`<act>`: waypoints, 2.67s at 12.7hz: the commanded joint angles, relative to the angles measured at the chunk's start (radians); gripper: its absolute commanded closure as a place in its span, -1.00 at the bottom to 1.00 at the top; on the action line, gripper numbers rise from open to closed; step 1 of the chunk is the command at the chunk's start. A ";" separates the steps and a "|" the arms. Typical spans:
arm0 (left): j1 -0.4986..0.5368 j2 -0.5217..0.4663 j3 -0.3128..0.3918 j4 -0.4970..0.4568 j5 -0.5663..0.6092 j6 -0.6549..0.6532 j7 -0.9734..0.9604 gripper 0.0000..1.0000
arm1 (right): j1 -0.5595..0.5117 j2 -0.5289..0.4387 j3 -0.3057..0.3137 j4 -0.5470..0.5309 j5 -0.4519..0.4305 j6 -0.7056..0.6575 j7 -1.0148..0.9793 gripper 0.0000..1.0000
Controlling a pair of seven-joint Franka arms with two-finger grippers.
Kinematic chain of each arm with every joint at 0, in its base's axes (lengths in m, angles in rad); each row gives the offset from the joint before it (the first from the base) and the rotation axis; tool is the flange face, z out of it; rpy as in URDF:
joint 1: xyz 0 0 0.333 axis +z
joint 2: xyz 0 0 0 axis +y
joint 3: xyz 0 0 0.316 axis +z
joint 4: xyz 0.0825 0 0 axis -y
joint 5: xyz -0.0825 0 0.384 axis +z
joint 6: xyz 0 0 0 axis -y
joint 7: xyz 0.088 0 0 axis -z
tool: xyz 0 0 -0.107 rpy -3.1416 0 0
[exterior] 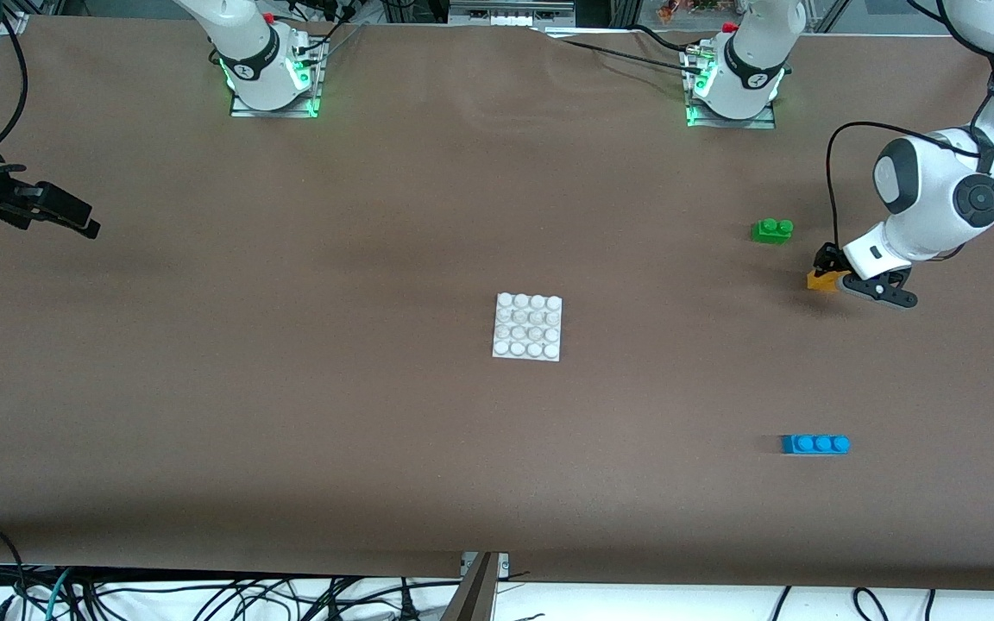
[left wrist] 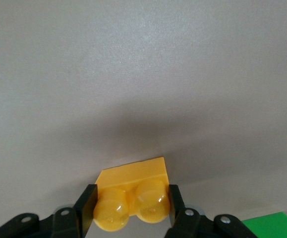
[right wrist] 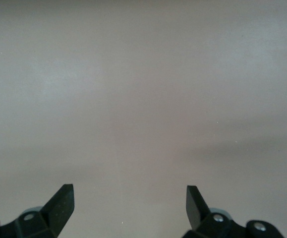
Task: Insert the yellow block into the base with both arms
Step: 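Lift the yellow block with the left gripper and carry it over the plate, then press the yellow block down onto the plate studs with the left gripper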
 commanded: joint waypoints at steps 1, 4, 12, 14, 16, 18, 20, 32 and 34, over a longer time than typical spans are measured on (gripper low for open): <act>0.015 -0.019 -0.015 -0.005 0.024 -0.022 0.010 0.02 | -0.005 -0.011 0.004 -0.012 -0.013 0.005 -0.018 -1.00; 0.014 -0.091 -0.044 0.032 0.018 -0.120 -0.001 0.02 | -0.005 -0.011 0.004 -0.011 -0.013 0.005 -0.018 -1.00; 0.005 -0.095 -0.344 0.509 0.001 -0.694 -0.210 0.03 | -0.005 -0.011 0.004 -0.011 -0.013 0.005 -0.026 -1.00; 0.003 -0.073 -0.445 0.528 -0.051 -0.695 -0.324 0.08 | -0.005 -0.011 0.004 -0.012 -0.013 0.005 -0.026 -1.00; -0.017 -0.028 -0.548 0.561 -0.073 -0.694 -0.462 0.09 | -0.005 -0.011 0.005 -0.012 -0.013 0.005 -0.026 -1.00; -0.111 0.058 -0.579 0.639 -0.062 -0.692 -0.629 0.09 | -0.005 -0.009 0.004 -0.012 -0.013 0.005 -0.026 -1.00; -0.236 0.185 -0.571 0.751 -0.061 -0.691 -0.749 0.09 | -0.005 -0.009 0.005 -0.011 -0.013 0.005 -0.026 -1.00; -0.713 0.563 -0.332 1.036 0.082 -0.469 -1.152 0.09 | -0.005 -0.008 0.005 -0.011 -0.013 0.009 -0.026 -1.00; -0.721 0.576 -0.331 1.034 0.116 -0.459 -1.156 0.09 | -0.005 -0.008 0.005 -0.011 -0.013 0.009 -0.026 -1.00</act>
